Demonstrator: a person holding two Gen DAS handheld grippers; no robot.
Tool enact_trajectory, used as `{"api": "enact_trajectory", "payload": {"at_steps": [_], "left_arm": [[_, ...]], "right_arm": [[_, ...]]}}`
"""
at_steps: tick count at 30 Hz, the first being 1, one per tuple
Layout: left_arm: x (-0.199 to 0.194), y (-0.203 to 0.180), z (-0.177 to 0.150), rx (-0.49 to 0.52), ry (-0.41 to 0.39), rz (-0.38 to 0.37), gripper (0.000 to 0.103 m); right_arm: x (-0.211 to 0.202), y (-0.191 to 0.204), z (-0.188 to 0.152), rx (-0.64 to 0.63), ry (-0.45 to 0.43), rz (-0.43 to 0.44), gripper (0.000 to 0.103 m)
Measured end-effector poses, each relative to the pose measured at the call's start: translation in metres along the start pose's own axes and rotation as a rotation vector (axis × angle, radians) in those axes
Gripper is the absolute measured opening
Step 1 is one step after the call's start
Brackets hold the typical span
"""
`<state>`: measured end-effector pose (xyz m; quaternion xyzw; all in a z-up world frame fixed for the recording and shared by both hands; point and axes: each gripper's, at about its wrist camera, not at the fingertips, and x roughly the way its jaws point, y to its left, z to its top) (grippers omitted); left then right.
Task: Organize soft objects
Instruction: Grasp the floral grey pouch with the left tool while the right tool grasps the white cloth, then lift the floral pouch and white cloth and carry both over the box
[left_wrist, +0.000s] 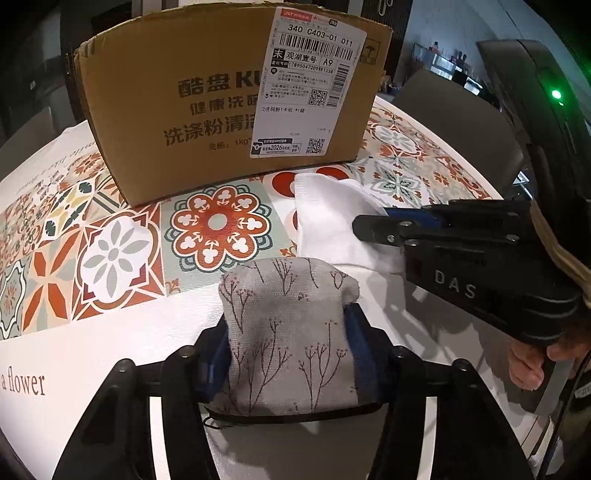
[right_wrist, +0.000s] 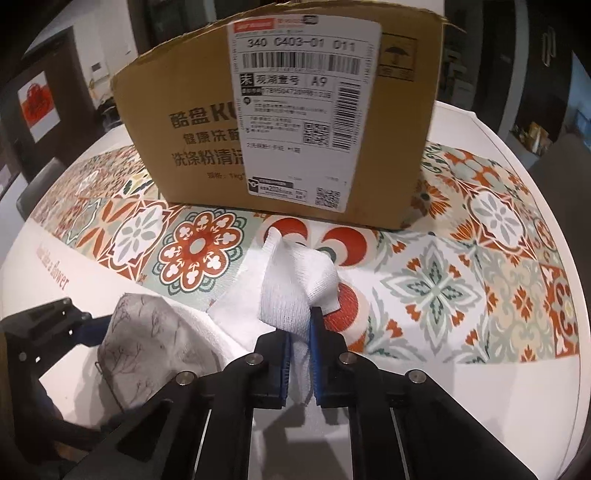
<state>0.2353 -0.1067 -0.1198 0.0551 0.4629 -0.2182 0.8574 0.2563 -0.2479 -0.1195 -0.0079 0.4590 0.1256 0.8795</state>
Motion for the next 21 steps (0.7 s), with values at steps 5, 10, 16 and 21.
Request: {"api": "enact_trajectory", "payload": {"at_steps": [5, 10, 16, 21], "left_arm": [[-0.007, 0.006, -0.002, -0.043, -0.011, -0.016, 0.046], [-0.026, 0.016, -0.004, -0.066, -0.055, 0.004, 0.039], [-0.049, 0.021, -0.001, -0.087, -0.122, 0.024, 0.038], [-0.067, 0.023, 0.002, -0.093, -0.178, 0.037, 0.038]], "right_arm": [[-0.013, -0.001, -0.006, 0.044, -0.015, 0.006, 0.011], [-0.026, 0.006, -0.009, 0.065, -0.04, 0.001, 0.011], [-0.043, 0.019, -0.009, 0.068, -0.087, -0.011, 0.011], [-0.057, 0.027, -0.01, 0.086, -0.119, -0.012, 0.011]]}}
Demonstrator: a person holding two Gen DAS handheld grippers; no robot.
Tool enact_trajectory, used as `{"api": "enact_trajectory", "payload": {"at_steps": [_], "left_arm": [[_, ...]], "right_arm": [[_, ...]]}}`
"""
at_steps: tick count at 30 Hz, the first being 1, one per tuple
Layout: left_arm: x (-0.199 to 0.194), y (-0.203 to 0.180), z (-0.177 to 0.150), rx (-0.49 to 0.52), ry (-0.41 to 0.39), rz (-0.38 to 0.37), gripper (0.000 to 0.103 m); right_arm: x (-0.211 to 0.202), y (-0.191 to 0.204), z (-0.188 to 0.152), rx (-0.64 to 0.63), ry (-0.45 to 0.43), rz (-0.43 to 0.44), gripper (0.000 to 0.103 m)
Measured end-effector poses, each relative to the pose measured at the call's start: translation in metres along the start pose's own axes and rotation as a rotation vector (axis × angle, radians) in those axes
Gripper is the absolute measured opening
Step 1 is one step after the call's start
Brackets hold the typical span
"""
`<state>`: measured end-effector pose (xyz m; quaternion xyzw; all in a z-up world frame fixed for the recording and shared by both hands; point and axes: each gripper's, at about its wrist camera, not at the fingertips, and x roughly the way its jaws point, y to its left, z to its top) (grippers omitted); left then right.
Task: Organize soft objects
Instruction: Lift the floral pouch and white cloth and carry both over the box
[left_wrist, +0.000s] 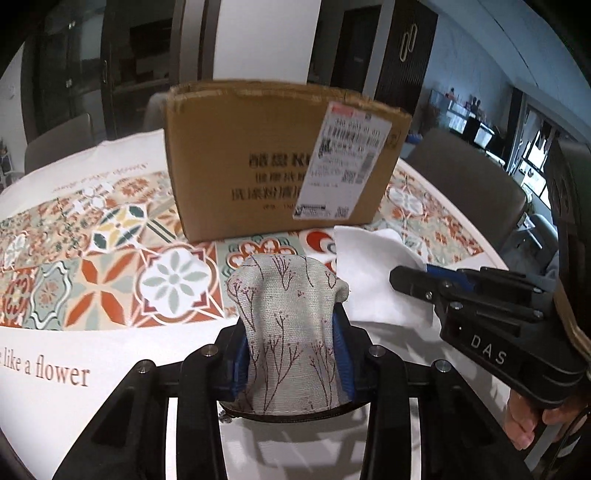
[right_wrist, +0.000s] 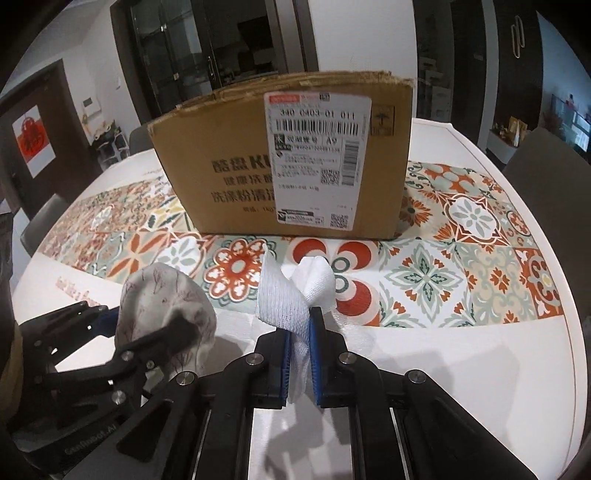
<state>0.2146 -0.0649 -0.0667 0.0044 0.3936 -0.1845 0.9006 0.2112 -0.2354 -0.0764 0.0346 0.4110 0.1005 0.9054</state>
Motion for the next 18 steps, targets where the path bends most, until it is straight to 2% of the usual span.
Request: {"api": "enact_trajectory", "payload": {"at_steps": [18], "left_arm": [[-0.068, 0.0, 0.035, 0.039, -0.233, 0.031, 0.038]], "right_arm": [[-0.065, 0.027, 0.029, 0.006, -0.192, -0.02, 0.011]]}}
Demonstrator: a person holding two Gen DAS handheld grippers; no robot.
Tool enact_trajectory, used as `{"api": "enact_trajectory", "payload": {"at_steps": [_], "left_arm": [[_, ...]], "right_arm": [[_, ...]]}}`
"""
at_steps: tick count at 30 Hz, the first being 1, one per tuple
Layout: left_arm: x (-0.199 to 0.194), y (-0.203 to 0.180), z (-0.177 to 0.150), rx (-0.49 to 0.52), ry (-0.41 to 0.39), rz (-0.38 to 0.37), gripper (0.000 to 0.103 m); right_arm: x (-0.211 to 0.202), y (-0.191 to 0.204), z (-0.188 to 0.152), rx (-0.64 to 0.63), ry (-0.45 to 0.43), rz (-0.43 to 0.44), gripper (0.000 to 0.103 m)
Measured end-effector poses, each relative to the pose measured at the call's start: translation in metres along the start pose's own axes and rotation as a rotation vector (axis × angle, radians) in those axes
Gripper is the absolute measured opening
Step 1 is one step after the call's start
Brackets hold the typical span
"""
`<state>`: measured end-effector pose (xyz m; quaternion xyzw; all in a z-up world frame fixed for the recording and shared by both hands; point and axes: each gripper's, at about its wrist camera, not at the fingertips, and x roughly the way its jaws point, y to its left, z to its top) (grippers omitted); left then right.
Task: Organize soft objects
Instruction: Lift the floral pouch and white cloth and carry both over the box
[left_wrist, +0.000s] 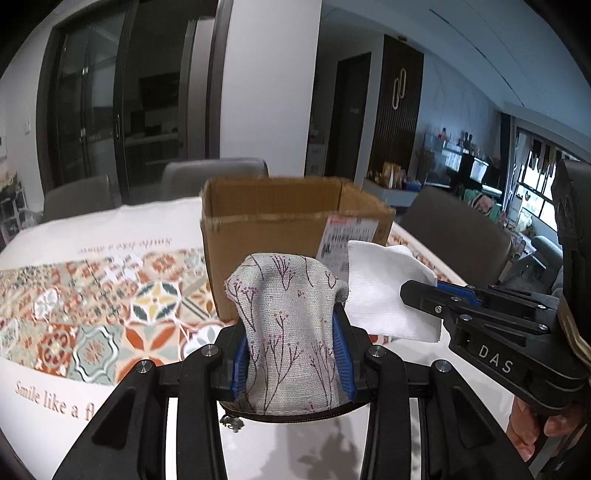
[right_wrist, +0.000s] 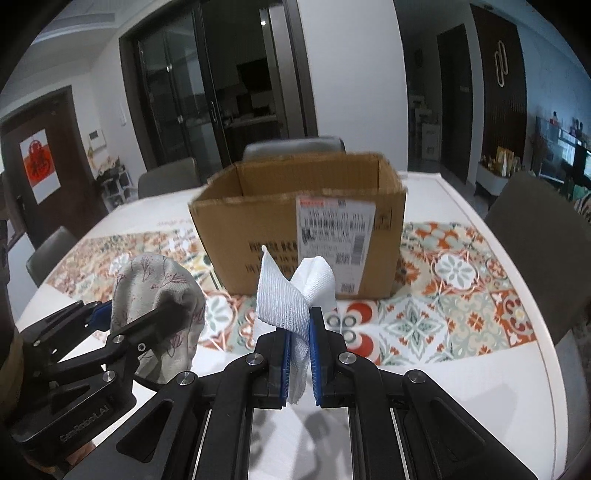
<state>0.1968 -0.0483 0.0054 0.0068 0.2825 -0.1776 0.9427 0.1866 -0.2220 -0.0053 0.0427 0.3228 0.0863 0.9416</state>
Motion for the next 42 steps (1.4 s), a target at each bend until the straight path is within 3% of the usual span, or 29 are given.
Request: {"api": "enact_trajectory", "payload": {"at_steps": [20, 30, 42], "left_arm": [[-0.025, 0.002, 0.061, 0.078, -0.204, 0.023, 0.038], [-0.012, 0.004, 0.09, 0.125, -0.254, 0.047, 0.039], [0.025, 0.007, 0.111, 0.127, -0.255, 0.065, 0.039]], "right_arm": [[-0.048, 0.006, 0.061, -0.004, -0.239, 0.016, 0.011], [-0.042, 0.003, 0.087, -0.021, -0.3, -0.002, 0.011], [-0.017, -0.007, 0.111, -0.028, -0.323, 0.0, 0.011]]}}
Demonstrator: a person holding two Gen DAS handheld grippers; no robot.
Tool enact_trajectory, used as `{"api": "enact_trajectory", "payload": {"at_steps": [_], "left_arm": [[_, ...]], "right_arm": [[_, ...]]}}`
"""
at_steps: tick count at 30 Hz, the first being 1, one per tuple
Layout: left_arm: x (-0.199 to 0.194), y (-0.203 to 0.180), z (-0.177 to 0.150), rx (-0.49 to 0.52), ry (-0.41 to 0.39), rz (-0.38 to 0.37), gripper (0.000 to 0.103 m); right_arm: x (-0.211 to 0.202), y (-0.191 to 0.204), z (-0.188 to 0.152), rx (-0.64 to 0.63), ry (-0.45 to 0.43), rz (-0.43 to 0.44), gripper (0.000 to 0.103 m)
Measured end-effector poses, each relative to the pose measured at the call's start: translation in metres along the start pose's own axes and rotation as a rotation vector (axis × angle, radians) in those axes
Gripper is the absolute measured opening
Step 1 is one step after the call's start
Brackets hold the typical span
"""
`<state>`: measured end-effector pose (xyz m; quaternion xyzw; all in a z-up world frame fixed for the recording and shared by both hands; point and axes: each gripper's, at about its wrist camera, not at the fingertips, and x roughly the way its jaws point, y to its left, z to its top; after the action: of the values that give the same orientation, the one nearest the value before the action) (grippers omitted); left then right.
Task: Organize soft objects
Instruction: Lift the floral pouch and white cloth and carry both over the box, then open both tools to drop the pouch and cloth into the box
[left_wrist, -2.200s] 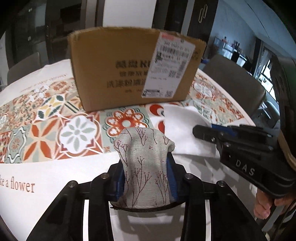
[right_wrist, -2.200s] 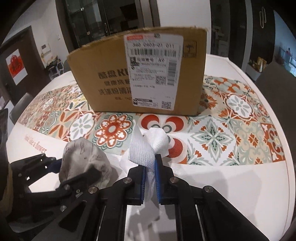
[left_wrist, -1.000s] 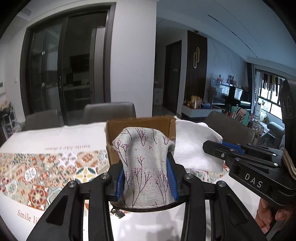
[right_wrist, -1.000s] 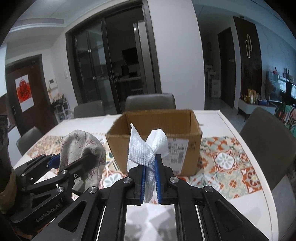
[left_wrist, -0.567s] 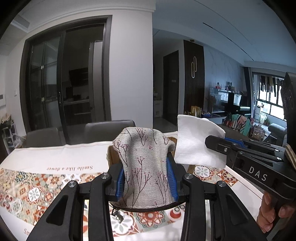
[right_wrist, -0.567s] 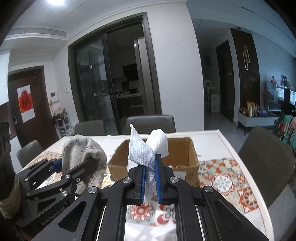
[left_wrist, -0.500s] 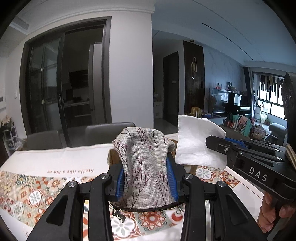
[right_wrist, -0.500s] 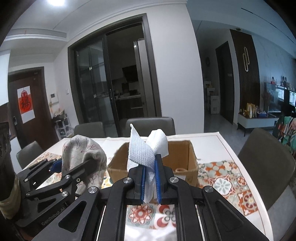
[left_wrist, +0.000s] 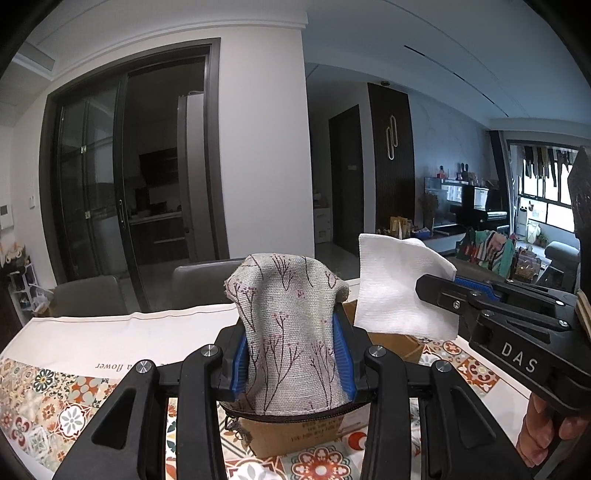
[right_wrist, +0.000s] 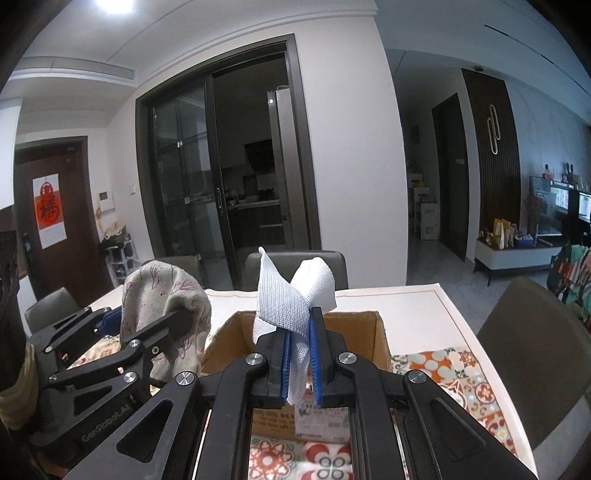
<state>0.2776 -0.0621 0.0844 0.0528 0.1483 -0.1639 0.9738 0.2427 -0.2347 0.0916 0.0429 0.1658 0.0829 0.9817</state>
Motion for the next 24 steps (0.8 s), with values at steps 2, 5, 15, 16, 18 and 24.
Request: {"api": "enact_trajectory", "payload": {"at_steps": [2, 5, 15, 16, 18, 24], "left_arm": [[0.006, 0.001, 0.0, 0.002, 0.005, 0.004, 0.039], [0.02, 0.0, -0.002, 0.001, 0.021, 0.007, 0.039], [0.068, -0.001, -0.009, -0.02, 0.103, 0.016, 0.039], [0.072, -0.002, -0.011, -0.021, 0.109, 0.017, 0.039], [0.082, -0.004, -0.015, -0.018, 0.129, 0.015, 0.039], [0.106, -0.01, -0.024, 0.005, 0.186, 0.019, 0.041]], "right_arm": [[0.006, -0.003, 0.0, 0.003, 0.006, 0.003, 0.011], [0.017, -0.008, 0.0, 0.002, 0.018, -0.001, 0.011], [0.054, -0.015, -0.006, 0.014, 0.08, -0.002, 0.011], [0.058, -0.016, -0.007, 0.015, 0.089, -0.001, 0.011], [0.066, -0.019, -0.01, 0.019, 0.104, -0.001, 0.011], [0.087, -0.031, -0.021, 0.037, 0.161, -0.011, 0.011]]}}
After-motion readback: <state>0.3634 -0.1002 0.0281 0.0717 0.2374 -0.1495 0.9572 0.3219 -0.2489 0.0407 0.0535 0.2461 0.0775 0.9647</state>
